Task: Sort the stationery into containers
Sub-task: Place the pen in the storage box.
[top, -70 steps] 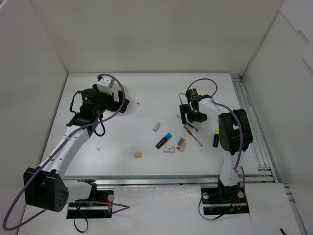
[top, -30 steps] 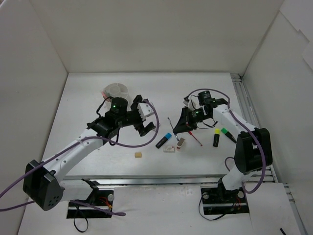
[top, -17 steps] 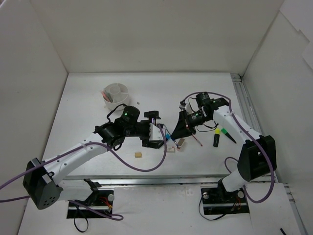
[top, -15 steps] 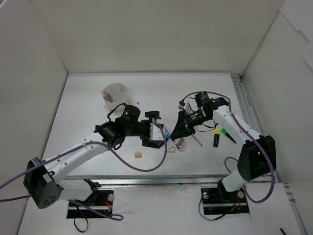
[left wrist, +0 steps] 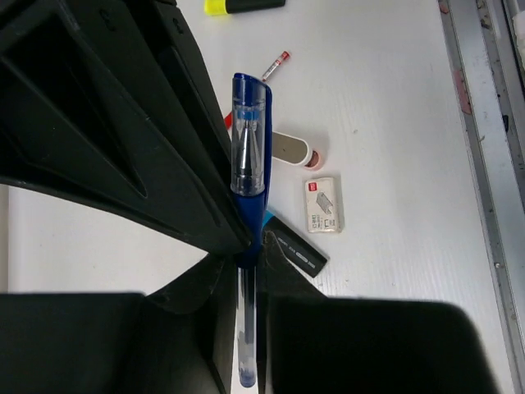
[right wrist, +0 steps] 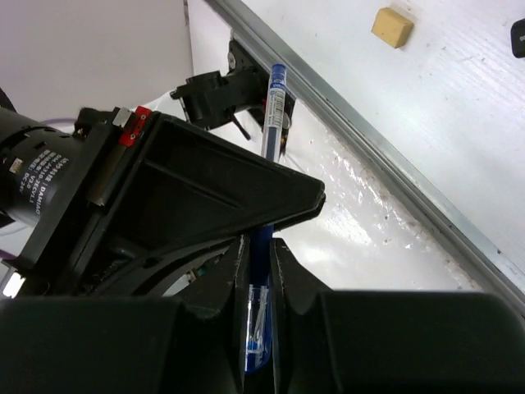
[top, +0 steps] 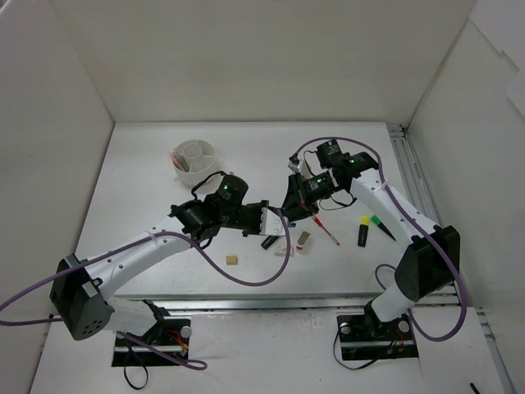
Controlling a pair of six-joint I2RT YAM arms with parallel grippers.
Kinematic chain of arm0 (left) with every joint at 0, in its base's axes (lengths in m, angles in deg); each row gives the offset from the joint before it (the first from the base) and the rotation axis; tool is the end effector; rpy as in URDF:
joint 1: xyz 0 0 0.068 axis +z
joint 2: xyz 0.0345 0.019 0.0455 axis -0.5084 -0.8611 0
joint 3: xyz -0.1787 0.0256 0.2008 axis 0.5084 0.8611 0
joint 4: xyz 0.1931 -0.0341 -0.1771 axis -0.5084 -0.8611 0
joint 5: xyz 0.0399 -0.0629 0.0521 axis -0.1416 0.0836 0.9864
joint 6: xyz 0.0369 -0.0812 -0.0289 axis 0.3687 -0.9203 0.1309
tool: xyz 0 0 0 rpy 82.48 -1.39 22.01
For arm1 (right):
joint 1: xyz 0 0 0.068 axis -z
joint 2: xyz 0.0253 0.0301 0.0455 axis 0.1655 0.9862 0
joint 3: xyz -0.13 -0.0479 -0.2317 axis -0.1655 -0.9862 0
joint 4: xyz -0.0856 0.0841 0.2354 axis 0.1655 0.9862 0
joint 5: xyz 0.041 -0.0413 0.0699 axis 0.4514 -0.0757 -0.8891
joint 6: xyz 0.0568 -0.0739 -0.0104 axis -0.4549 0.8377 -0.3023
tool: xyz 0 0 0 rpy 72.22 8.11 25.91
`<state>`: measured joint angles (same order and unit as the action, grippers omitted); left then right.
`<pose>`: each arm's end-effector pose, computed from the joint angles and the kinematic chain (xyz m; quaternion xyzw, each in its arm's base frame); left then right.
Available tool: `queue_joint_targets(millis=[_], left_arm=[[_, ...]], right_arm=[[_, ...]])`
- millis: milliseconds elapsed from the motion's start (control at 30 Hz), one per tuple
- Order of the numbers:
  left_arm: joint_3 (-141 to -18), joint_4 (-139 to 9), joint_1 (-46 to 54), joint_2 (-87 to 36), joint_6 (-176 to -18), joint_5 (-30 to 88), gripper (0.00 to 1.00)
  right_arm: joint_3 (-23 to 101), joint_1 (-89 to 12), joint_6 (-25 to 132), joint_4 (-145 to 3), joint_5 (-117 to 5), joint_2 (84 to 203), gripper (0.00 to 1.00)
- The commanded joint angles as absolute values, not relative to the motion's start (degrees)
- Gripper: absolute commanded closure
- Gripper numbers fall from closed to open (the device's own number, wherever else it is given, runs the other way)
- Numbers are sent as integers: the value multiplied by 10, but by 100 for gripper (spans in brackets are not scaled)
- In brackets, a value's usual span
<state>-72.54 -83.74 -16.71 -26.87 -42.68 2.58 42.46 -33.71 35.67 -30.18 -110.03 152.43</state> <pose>0.1974 -0.2845 0.3069 0.6889 0.4715 -0.2742 0.4774 0.2833 0.2086 0.2957 -0.1602 0.8152 0.5542 0.0515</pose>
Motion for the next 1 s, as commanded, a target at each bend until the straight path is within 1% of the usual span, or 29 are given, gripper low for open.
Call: queue_joint_targets(millis=[0, 33, 67, 133, 200, 233, 267, 300, 333, 400, 433, 467, 533, 567, 633, 700, 767, 967], left_arm=[[-742, -764, -168, -252, -456, 14, 100], [-741, -762, -168, -249, -460, 12, 100], [-738, -758, -168, -245, -464, 11, 100], [-733, -750, -168, -234, -476, 12, 100], [-724, -736, -168, -229, -493, 17, 100], [-722, -733, -168, -224, -499, 21, 100], [-716, -724, -163, -223, -505, 23, 100], [-711, -715, -157, -221, -523, 23, 100], [-707, -705, -149, -219, -536, 22, 100], [-697, -684, -120, -216, -572, 2, 100], [-693, -676, -109, -212, -585, -5, 100], [-681, -647, -88, -210, -599, -6, 100], [-662, -611, -61, -202, -656, -5, 100], [-646, -567, -47, -200, -675, 1, 100], [-636, -521, 0, -201, -736, 27, 100], [-641, -508, 55, -207, -768, 24, 100], [-652, -492, 88, -219, -806, 29, 100], [-697, -424, 185, -282, -866, 87, 100]], right_arm=[[444, -354, 330, -298, -1105, 1519, 100], [444, -355, 325, -299, -1100, 1518, 97], [445, -355, 325, -302, -1091, 1517, 89], [452, -358, 323, -301, -1079, 1513, 77], [469, -355, 323, -301, -1053, 1508, 71], [477, -355, 323, -301, -1048, 1500, 63], [483, -350, 323, -303, -1047, 1496, 58], [498, -341, 323, -305, -1042, 1491, 45], [504, -330, 318, -308, -1028, 1484, 29], [513, -307, 314, -315, -983, 1458, 18], [513, -298, 308, -317, -961, 1451, 4], [511, -285, 306, -325, -918, 1432, 2], [499, -270, 299, -338, -881, 1411, 2], [494, -254, 297, -356, -852, 1390, 2], [476, -245, 294, -381, -806, 1360, 2], [460, -237, 299, -395, -783, 1346, 2], [440, -227, 307, -415, -763, 1333, 2], [381, -217, 324, -478, -749, 1324, 2]])
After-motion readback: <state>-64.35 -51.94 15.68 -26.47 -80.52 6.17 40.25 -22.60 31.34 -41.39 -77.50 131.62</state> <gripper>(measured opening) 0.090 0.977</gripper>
